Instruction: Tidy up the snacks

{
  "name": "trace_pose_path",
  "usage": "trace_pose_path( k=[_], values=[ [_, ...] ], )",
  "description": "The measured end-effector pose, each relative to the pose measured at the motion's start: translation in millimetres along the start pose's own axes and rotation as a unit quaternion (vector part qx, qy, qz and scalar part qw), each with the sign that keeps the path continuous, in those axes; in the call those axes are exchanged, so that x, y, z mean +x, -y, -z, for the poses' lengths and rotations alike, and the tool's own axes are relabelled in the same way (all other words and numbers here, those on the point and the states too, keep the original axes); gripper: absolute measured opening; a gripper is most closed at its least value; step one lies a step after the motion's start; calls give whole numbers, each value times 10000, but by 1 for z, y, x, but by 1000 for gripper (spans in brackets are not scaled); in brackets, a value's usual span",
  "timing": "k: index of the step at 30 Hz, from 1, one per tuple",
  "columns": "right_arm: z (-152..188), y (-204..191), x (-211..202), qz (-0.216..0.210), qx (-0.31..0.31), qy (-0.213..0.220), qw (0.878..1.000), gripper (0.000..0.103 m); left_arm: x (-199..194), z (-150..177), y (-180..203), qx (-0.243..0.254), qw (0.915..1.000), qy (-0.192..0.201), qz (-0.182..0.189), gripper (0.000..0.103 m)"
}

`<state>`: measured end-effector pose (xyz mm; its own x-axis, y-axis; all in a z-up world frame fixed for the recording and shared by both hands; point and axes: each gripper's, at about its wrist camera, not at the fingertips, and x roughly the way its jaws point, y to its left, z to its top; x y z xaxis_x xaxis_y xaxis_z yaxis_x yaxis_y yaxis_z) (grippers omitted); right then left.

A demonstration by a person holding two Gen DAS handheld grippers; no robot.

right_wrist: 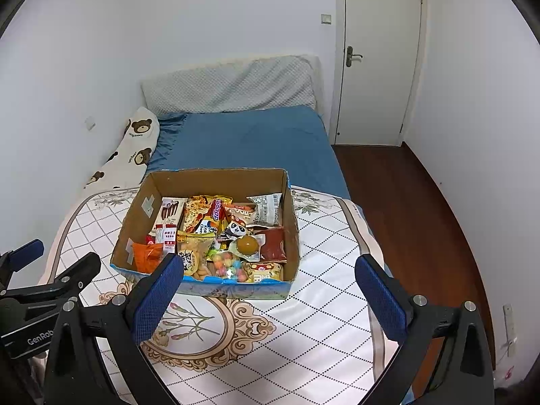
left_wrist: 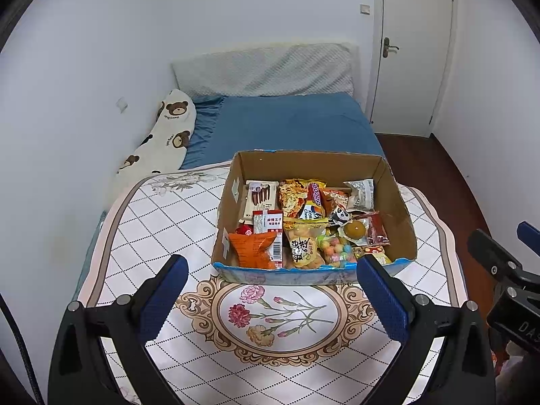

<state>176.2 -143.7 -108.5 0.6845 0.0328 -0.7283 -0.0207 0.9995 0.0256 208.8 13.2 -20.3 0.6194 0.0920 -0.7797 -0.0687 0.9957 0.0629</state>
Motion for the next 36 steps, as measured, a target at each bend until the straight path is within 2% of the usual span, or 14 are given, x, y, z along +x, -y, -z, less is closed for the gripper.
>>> trace_pose_path(
  k=[36],
  values=[
    [7, 6, 0, 90, 41, -65, 9999, 103, -9, 0, 2, 31, 10000, 71, -33, 103]
  ],
)
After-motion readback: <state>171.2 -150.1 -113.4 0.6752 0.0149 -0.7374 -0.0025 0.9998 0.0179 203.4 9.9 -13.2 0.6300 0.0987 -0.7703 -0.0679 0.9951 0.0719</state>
